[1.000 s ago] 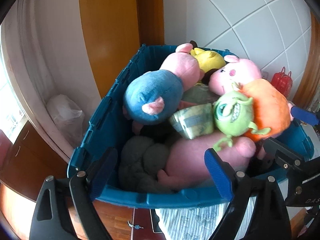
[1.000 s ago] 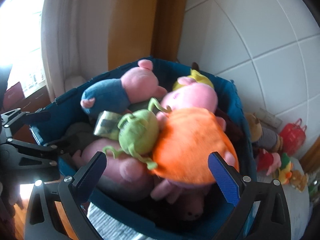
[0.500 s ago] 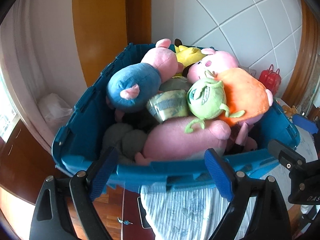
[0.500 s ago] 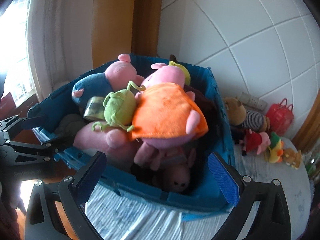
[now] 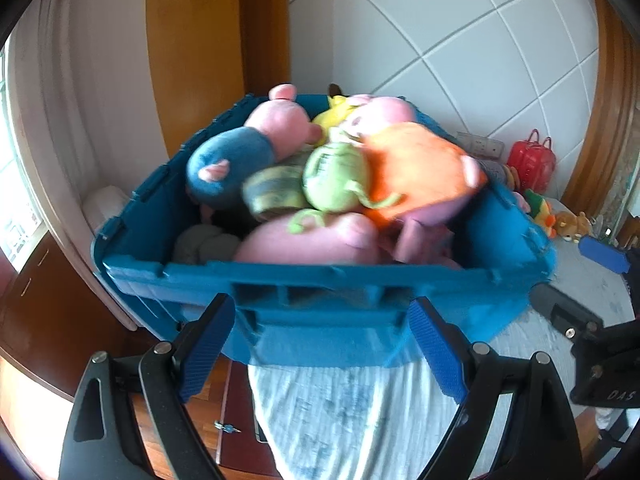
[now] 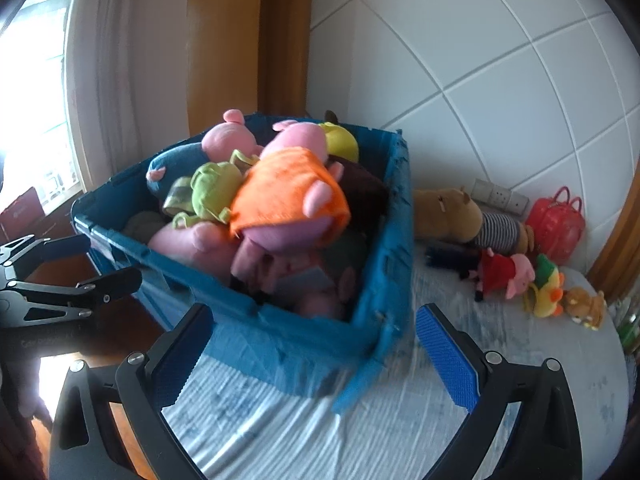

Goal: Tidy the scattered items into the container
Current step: 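Withdraw both tools from the crate back over the bed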

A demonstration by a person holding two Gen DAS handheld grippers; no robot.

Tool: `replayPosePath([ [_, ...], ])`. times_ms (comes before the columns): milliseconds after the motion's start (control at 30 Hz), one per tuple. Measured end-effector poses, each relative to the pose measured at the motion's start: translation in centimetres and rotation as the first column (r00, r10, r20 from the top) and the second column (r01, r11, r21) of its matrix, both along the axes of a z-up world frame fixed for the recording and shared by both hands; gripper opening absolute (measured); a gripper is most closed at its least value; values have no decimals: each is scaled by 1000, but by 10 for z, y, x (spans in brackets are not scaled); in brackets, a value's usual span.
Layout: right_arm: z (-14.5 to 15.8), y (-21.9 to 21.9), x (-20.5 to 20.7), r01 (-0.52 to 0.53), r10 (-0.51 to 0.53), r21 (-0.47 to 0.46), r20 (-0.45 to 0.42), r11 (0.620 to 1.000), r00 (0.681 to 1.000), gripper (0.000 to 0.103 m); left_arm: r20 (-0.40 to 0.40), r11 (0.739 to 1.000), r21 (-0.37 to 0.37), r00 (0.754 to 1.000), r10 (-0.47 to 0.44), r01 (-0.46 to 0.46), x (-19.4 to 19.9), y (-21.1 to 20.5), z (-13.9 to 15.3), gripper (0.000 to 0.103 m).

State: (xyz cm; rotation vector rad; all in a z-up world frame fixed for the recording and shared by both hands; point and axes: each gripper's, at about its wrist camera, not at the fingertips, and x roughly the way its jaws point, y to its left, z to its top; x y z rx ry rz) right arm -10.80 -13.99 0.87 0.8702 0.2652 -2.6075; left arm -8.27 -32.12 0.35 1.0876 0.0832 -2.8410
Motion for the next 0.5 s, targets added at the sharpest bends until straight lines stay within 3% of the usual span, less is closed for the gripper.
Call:
replayPosePath([
  [500, -14, 73, 28, -53, 54, -29, 36, 998, 998, 103, 36, 999, -38, 999, 1, 1, 37, 88, -12, 89],
])
